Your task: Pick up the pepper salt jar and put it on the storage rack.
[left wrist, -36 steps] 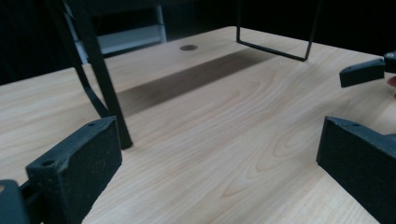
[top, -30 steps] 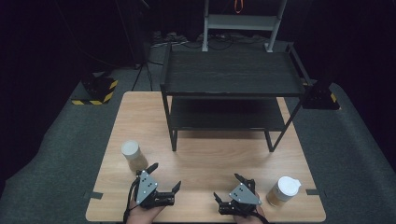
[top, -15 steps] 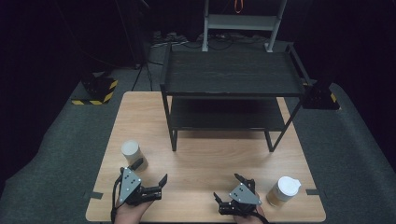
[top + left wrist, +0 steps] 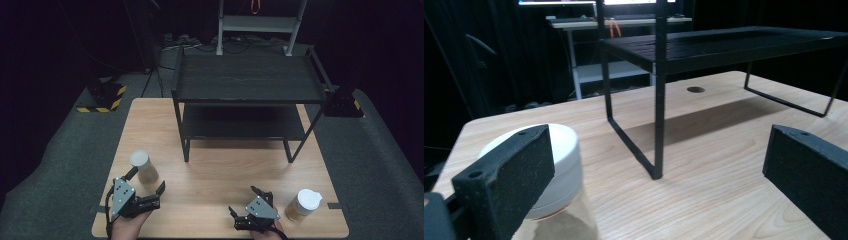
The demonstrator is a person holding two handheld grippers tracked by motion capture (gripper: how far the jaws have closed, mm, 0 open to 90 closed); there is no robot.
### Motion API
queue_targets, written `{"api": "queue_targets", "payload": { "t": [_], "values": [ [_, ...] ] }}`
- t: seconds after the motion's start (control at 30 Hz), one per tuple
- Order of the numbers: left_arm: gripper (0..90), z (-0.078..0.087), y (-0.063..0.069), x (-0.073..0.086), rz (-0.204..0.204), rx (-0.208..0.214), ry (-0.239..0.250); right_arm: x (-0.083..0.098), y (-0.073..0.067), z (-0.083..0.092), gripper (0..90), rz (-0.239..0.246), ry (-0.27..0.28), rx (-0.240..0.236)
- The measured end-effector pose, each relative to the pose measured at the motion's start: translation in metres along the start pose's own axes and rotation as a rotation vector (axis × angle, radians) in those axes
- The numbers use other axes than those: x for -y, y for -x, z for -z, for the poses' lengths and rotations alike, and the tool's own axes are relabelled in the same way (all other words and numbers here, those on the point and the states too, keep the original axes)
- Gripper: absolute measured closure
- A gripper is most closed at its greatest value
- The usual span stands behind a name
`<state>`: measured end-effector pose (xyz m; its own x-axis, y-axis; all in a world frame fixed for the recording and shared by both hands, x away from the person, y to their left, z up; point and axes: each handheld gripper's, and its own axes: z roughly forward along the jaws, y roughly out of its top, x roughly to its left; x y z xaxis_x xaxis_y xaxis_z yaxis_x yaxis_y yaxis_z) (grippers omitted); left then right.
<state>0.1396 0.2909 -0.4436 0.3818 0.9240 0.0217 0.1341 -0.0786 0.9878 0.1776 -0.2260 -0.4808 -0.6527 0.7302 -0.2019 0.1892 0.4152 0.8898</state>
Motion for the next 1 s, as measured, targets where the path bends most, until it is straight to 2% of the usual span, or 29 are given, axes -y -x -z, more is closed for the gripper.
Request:
{"api": "queue_targets", "payload": {
  "t": [0.23, 0.37, 0.67, 1.0],
  "values": [
    [0.3, 0.001, -0.007, 0.001, 0.015, -0.035, 0.002, 0.0, 0.001, 0.0, 0.0, -0.004, 0.001, -0.003],
    [0.4, -0.002, -0.009, 0.0, 0.005, -0.053, -0.011, 0.0, 0.001, 0.0, 0.0, -0.002, 0.001, -0.004],
    [0.3, -0.01, -0.013, 0.002, 0.018, -0.069, -0.034, 0.001, 0.0, 0.001, 0.0, -0.002, 0.005, -0.001],
    [0.3, -0.018, -0.022, -0.007, 0.015, -0.096, -0.064, 0.001, 0.001, 0.0, 0.0, -0.005, 0.003, -0.004]
  ]
}}
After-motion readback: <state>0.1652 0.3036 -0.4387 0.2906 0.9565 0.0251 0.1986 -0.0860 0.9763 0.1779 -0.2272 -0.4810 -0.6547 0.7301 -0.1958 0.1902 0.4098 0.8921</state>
